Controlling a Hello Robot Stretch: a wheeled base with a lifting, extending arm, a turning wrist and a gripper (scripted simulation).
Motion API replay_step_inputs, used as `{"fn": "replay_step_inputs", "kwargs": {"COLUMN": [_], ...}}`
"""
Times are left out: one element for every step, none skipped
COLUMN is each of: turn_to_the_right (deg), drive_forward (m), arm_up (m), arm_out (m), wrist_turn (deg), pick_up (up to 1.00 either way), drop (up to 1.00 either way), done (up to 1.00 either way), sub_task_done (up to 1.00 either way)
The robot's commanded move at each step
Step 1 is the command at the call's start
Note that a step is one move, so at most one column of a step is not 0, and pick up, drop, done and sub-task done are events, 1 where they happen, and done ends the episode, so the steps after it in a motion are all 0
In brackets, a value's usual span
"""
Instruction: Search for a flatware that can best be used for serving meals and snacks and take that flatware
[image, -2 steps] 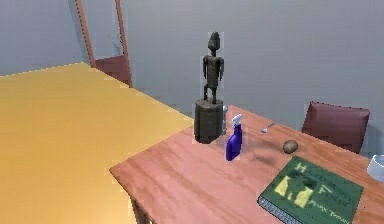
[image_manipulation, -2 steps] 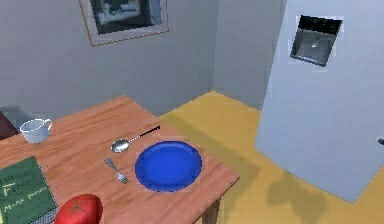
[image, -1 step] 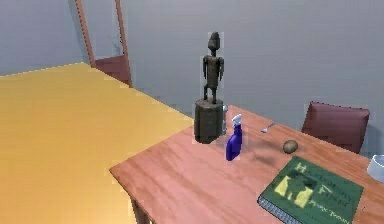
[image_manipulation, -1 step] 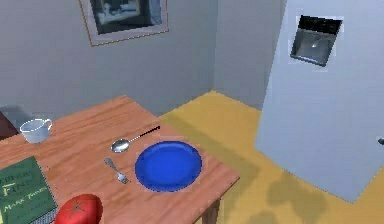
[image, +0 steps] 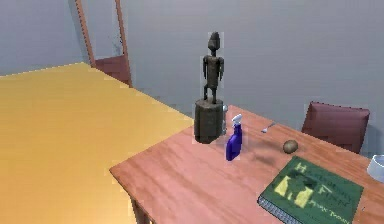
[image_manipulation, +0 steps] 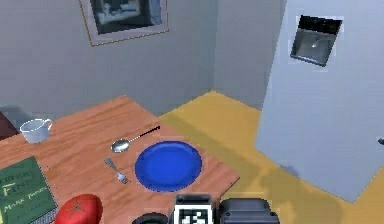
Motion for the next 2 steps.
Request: {"fn": "replay_step_inputs", "kwargs": {"turn_to_the_right": [0.0,0.0], "drive_forward": [0.00,0.00], "arm_up": [0.00,0.00], "arm_out": [0.20,0.00], "wrist_turn": [0.0,45.0], "pick_up": [0.00,0.00], "drop": [0.00,0.00], "done": [0.00,0.00], "sub_task_done": [0.00,0.00]}}
